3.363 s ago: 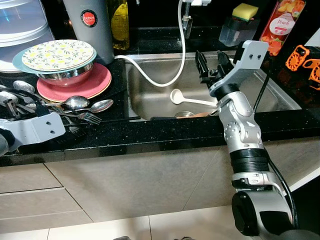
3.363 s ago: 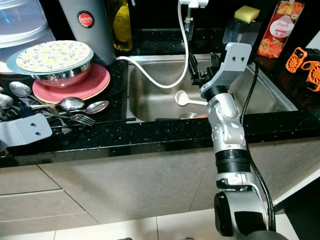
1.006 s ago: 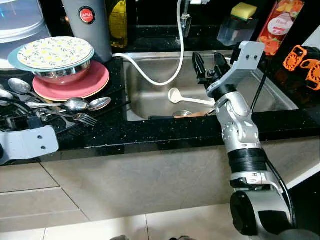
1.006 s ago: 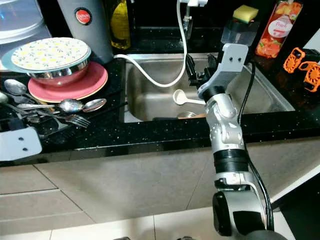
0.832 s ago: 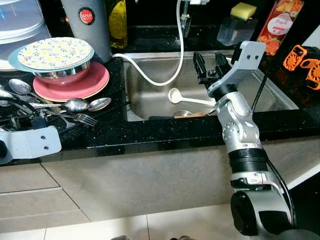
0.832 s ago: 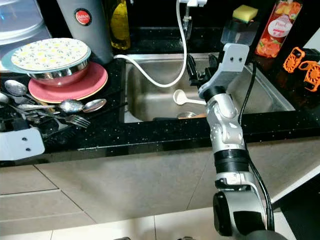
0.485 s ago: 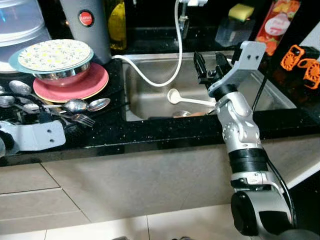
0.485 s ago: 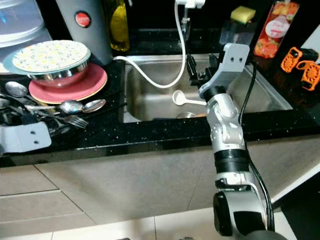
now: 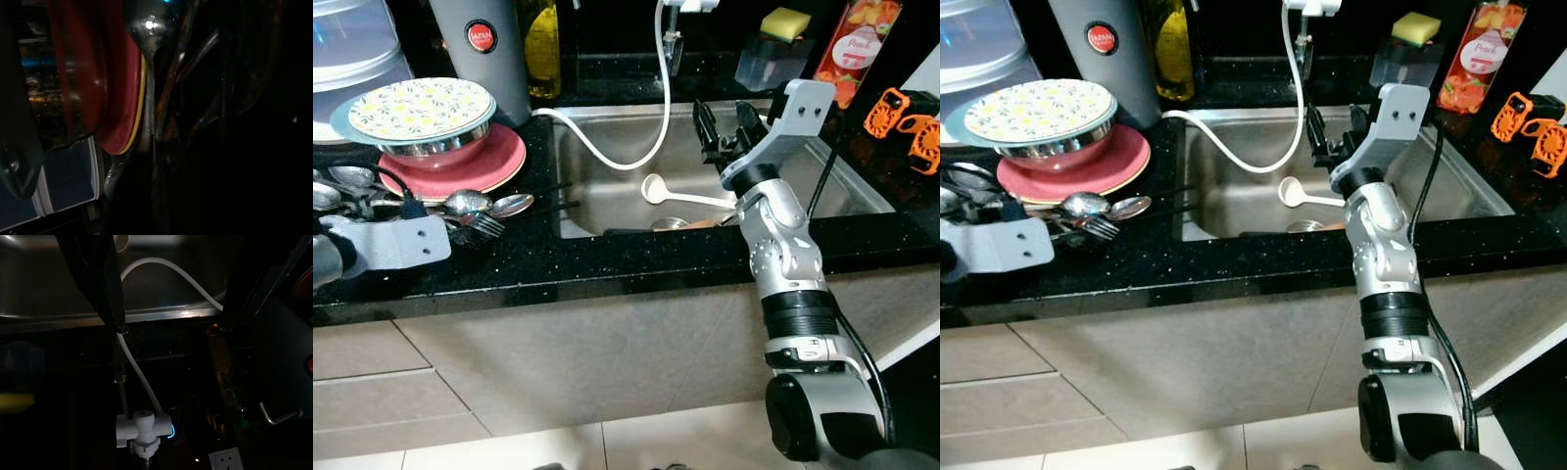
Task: Kitchen organization
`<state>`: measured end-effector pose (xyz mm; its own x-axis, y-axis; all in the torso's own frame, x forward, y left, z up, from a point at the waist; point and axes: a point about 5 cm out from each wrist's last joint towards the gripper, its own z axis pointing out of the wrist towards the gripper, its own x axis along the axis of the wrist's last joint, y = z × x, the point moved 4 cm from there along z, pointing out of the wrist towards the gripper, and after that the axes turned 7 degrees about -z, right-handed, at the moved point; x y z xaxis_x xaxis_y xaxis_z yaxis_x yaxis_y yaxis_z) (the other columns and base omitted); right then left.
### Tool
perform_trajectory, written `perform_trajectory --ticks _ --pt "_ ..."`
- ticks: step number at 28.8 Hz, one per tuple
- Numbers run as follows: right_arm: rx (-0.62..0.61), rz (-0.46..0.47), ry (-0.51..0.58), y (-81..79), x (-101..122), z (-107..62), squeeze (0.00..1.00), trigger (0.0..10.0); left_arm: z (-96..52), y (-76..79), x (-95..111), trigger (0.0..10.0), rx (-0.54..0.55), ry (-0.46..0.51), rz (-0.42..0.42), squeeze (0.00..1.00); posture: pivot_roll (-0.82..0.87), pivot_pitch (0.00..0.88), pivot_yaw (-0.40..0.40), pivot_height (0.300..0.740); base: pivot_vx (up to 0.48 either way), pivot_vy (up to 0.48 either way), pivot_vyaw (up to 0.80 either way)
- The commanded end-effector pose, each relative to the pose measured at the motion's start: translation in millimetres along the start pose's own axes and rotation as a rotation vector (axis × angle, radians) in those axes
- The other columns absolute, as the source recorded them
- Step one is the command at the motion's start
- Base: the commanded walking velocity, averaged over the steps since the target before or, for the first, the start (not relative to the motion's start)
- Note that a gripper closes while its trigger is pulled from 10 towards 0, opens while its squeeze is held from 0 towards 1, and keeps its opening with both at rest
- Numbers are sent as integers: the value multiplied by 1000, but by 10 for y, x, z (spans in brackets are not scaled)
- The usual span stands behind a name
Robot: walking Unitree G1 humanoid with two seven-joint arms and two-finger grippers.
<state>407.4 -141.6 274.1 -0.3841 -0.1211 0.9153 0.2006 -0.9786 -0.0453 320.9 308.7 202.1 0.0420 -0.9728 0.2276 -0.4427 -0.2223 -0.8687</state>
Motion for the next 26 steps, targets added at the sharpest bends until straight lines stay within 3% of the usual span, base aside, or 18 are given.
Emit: perform_trajectory --ticks 1,12,13,14,15,16,19,22,26 --pt "-14 -13 0 48 15 -26 0 10000 133 392 -48 0 -149 -19 -28 0 157 27 -41 740 0 0 0" --pt "-16 -12 0 50 16 -24 0 10000 115 434 -41 0 -169 3 -18 0 159 26 -44 740 0 0 0" --pt "-15 -11 0 47 17 -22 0 10000 96 396 5 4510 -149 29 -20 0 161 25 -47 740 0 0 0" --pt "-14 -11 0 44 18 -20 0 10000 82 369 39 4510 -135 48 -22 0 161 25 -47 740 0 0 0" --pt "-14 -10 0 42 18 -18 0 10000 59 301 140 10000 -96 103 -39 0 164 24 -48 740 0 0 0" --pt "-14 -10 0 42 18 -18 0 10000 59 301 140 10000 -96 103 -39 0 164 24 -48 740 0 0 0" --pt "-10 -7 0 30 16 -12 0 10000 -74 92 542 10000 33 330 -141 0 164 24 -48 740 0 0 0" --pt "-3 -3 1 10 12 -5 0 10000 -234 61 749 10000 50 426 -213 0 175 18 -50 740 0 0 0" --pt "3 0 1 -3 7 0 0 10000 -275 81 689 10000 55 376 -222 0 183 15 -56 740 0 0 0"
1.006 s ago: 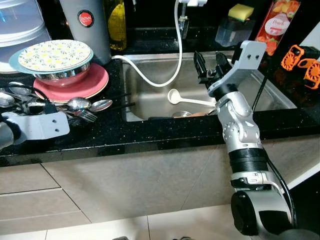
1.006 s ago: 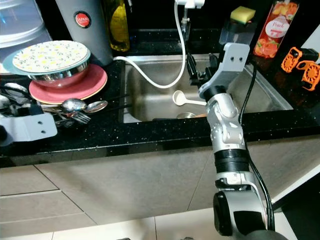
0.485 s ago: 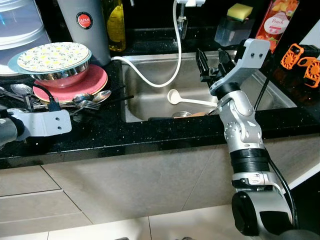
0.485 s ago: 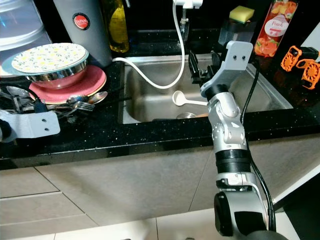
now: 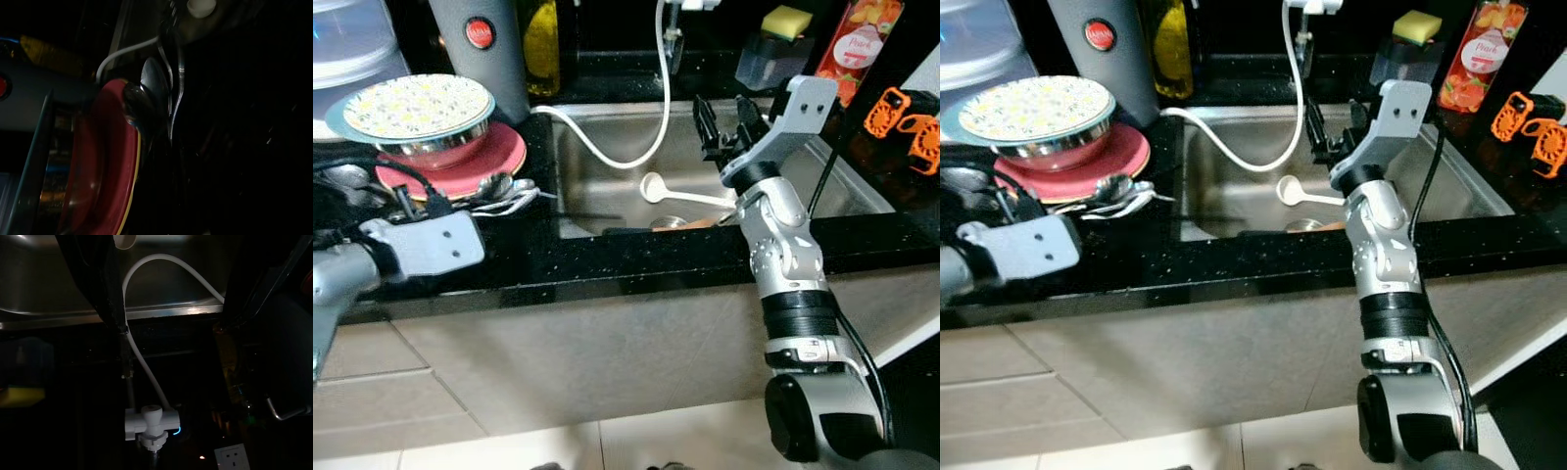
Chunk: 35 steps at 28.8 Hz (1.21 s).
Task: Kitchen organization
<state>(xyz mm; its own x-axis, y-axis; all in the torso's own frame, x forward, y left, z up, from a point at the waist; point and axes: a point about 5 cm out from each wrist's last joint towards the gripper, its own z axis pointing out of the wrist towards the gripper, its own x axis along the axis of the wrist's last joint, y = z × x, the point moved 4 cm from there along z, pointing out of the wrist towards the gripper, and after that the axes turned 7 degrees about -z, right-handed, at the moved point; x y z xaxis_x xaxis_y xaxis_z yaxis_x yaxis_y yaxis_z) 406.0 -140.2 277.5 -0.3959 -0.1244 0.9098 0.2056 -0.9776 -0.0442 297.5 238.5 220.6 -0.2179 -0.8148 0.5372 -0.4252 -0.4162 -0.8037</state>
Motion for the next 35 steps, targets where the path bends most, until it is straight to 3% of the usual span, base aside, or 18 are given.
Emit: perform_trajectory --ticks 1,9,17,22,25,31,34,35 --pt "1 0 -13 8 -31 -1 0 10000 -56 -39 -45 10000 38 -30 -12 0 187 15 -59 740 0 0 0" --pt "18 4 -14 -38 -38 16 0 10000 -135 -136 -129 10000 120 -95 -25 0 189 13 -64 740 0 0 0" --pt "17 5 -17 -43 -48 15 0 10000 -186 -403 -217 10000 267 -175 11 0 191 14 -63 740 0 0 0" --pt "16 7 -17 -52 -53 15 0 10000 -162 -592 -123 10000 396 -117 13 0 190 15 -59 740 0 0 0" --pt "12 9 -16 -48 -53 11 0 10000 -151 -686 -91 10000 473 -79 -66 0 188 14 -56 740 0 0 0" --pt "13 11 -16 -55 -56 3 0 10000 44 -548 -32 10000 432 -35 -160 0 185 14 -55 740 0 0 0" --pt "14 13 -14 -64 -51 -1 0 10000 156 -405 -13 10000 385 -21 -292 0 174 13 -47 740 0 0 0" --pt "14 13 -14 -64 -51 -1 0 10000 156 -405 -13 10000 385 -21 -292 0 174 13 -47 740 0 0 0"
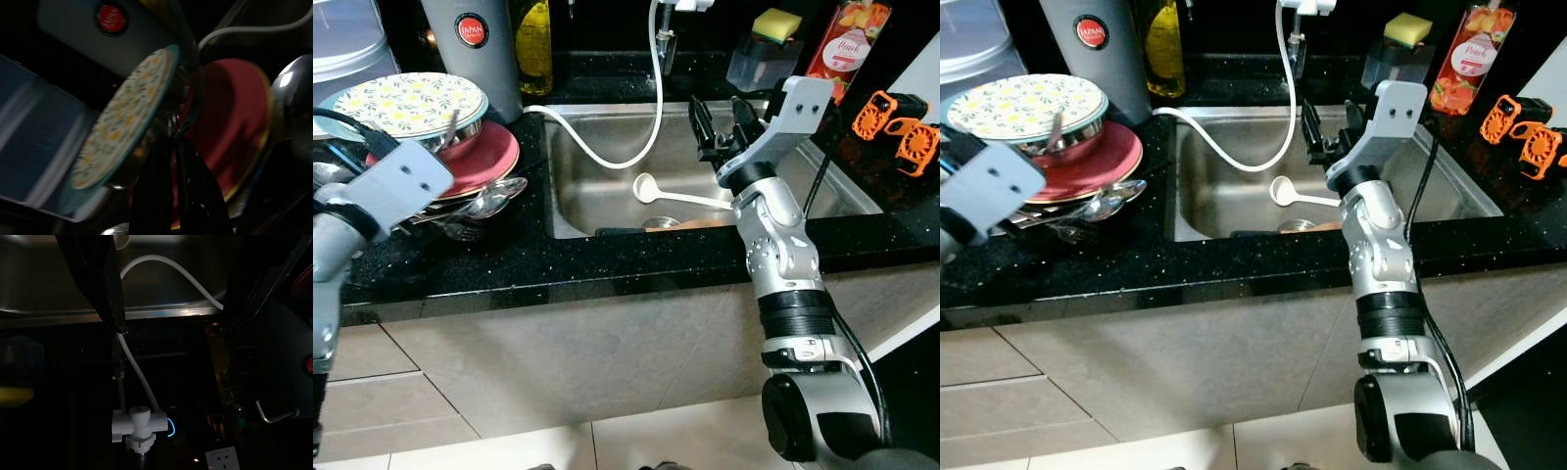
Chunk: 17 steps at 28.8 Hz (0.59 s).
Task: Kitchen organization
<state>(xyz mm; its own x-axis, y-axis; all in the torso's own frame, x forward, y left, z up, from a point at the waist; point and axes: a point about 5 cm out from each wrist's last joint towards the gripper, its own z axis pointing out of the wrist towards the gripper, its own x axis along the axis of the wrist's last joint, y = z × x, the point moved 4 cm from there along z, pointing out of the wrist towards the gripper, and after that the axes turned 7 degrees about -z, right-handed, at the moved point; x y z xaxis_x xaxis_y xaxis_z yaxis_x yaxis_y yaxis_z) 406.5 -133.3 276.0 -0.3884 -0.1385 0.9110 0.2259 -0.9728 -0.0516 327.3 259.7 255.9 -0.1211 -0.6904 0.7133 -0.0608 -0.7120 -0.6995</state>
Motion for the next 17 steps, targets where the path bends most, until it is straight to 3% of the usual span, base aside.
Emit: perform_trajectory --ticks 1,4,7,10,11,13,17 --pt "-2 -2 -8 0 -24 -13 0 10000 31 155 17 10000 -51 3 -88 0 174 13 -47 740 0 0 0" --pt "-4 -3 -8 9 -23 -18 0 10000 36 175 32 10000 -57 8 -113 0 171 14 -48 740 0 0 0" --pt "-9 -5 -11 35 -30 -36 0 10000 57 284 166 10000 -107 55 -261 0 171 13 -47 740 0 0 0" --pt "-9 -4 -11 37 -30 -37 0 10000 65 307 198 10000 -116 64 -269 0 170 14 -48 740 0 0 0" --pt "-6 -2 -10 23 -32 -30 0 10000 66 434 242 10000 -184 61 -363 0 174 14 -47 740 0 0 0" --pt "-5 -1 -10 15 -33 -27 0 10000 59 496 256 10000 -218 56 -405 0 174 14 -47 740 0 0 0" --pt "-4 1 -10 7 -34 -28 0 10000 50 522 274 10000 -226 52 -425 0 174 14 -49 740 0 0 0"
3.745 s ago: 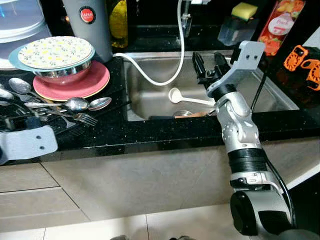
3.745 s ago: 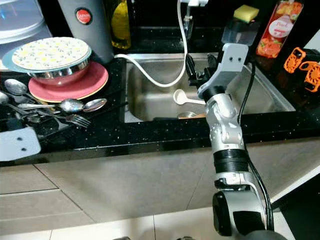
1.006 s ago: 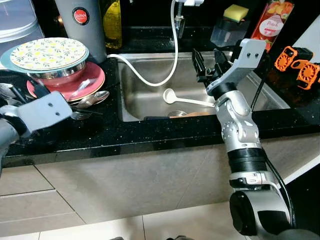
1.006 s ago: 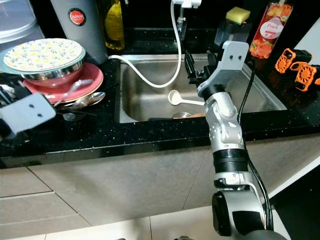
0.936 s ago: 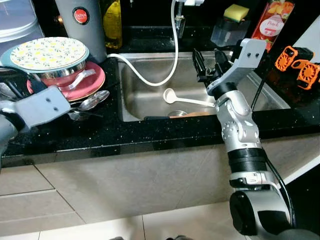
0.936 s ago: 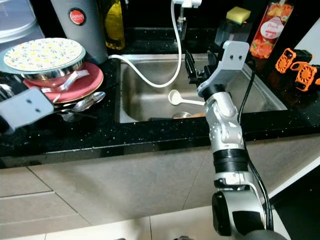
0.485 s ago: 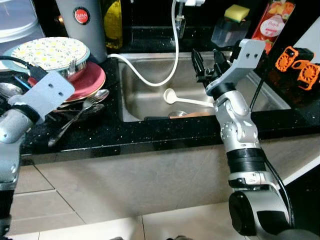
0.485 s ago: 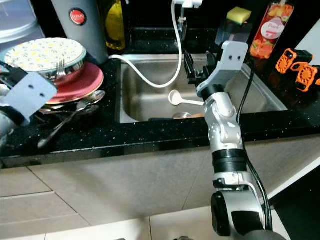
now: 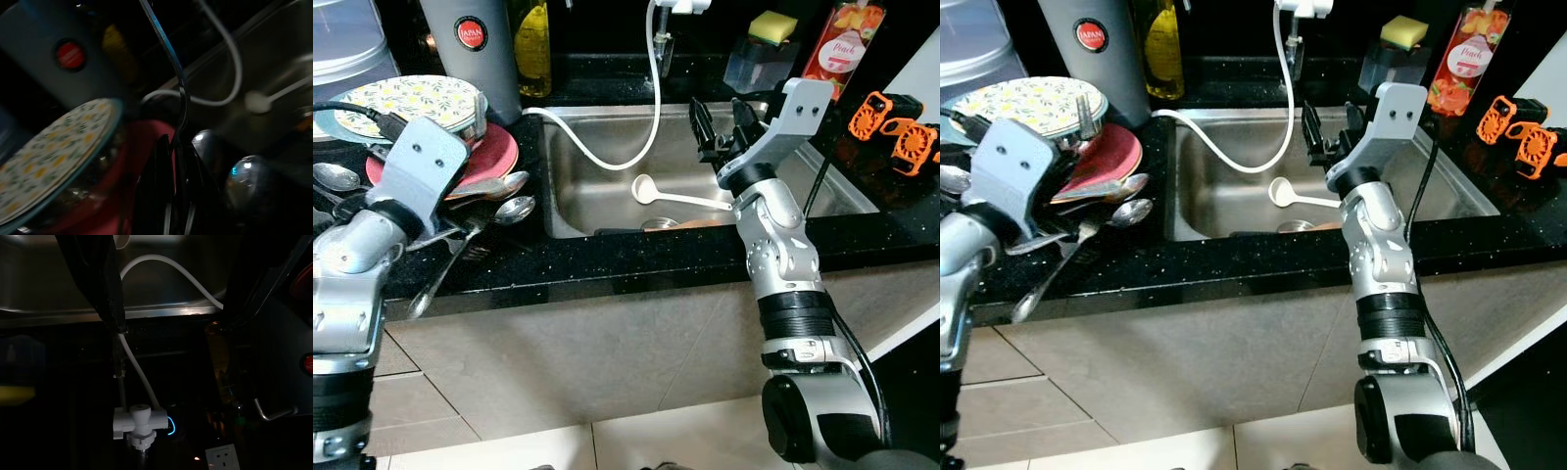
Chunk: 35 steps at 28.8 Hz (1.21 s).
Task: Kitchen organization
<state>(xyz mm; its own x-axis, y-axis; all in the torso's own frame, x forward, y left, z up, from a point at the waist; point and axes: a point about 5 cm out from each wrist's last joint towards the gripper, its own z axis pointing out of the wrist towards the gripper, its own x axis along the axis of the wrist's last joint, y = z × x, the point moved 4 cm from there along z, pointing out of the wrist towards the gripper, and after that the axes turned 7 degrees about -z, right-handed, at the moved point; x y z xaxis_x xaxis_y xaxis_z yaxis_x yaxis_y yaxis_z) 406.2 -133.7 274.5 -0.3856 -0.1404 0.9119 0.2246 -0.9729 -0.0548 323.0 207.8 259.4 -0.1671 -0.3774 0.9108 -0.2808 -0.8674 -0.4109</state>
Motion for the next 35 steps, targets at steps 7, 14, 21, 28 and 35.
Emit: perform_trajectory --ticks 7,14,21,28,35 --pt "4 2 -9 -8 -28 -18 0 10000 96 -22 7 10000 39 -15 33 0 171 15 -50 740 0 0 0" --pt "20 20 1 -37 -11 -30 0 10000 72 -309 301 10000 158 1 348 0 169 15 -48 740 0 0 0" --pt "55 74 31 -95 57 -19 0 10000 141 -355 438 10000 189 52 343 0 167 12 -50 740 0 0 0" --pt "175 166 55 -296 147 -51 0 10000 279 -271 361 10000 160 40 352 0 159 5 -51 740 0 0 0" --pt "293 238 92 -592 287 -84 0 10000 464 -175 376 10000 140 40 472 0 150 4 -53 740 0 0 0"
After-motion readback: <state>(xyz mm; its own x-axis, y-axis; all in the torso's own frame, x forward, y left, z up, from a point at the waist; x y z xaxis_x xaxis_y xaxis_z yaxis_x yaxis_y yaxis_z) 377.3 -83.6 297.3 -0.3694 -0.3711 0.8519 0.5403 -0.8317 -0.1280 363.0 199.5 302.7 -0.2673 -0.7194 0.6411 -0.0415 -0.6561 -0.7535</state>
